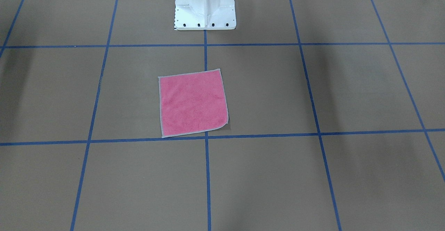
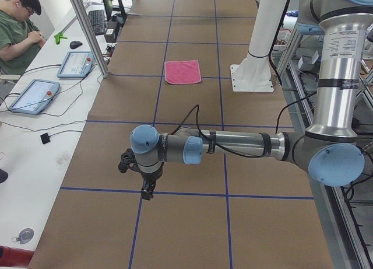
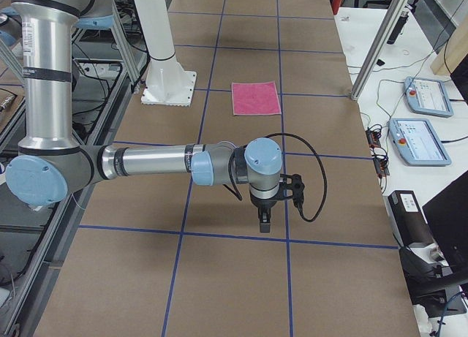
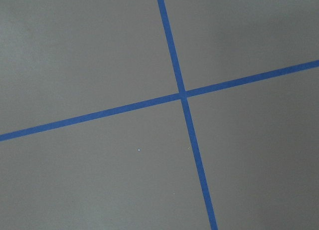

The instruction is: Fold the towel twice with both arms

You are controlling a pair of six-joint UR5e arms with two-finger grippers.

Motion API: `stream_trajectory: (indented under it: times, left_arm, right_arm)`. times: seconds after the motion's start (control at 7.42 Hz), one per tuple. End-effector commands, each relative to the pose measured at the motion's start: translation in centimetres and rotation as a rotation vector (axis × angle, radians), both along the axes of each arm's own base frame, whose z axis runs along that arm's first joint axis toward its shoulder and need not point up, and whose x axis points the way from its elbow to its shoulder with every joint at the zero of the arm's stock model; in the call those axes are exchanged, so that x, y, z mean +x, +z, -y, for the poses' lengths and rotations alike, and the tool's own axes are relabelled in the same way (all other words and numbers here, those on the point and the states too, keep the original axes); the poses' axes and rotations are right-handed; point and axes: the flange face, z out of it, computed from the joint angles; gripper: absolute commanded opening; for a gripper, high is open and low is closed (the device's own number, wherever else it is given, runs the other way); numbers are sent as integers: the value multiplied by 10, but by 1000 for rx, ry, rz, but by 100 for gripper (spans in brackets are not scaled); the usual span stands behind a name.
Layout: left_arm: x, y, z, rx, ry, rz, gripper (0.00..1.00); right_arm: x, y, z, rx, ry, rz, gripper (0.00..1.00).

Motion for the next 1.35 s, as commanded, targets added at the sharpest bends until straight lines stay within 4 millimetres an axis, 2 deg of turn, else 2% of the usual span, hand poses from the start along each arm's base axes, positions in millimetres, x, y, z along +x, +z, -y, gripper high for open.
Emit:
stream_trajectory:
  times: [0.0, 0.27, 0.4, 0.67, 0.81, 0.94, 1.08, 1.21]
  left_arm:
    - [-1, 1, -2, -2, -2, 4, 100]
    - [-1, 0, -4, 2, -2, 6, 100]
    - [-1, -8, 2, 16, -1, 9, 100]
    - [2, -44, 36, 73, 3, 13, 100]
    - [4, -82, 67, 110, 1, 18, 100]
    - [36, -137, 103, 94, 10, 7, 100]
    - [79, -202, 128, 61, -24, -30, 100]
    - [168, -252, 118, 57, 13, -92, 100]
  right_arm:
    - [0, -1, 1, 5, -1, 2, 100]
    - [0, -2, 1, 2, 0, 2, 100]
    - [-1, -17, 18, -18, 6, 7, 100]
    - [-7, -61, 59, -71, -6, 6, 100]
    - [-26, -76, 72, -56, -40, 5, 100]
    - [-46, -84, 77, -76, -39, 10, 100]
    - [-61, -104, 86, -129, 29, 34, 100]
    - [-81, -122, 84, -119, 19, 57, 100]
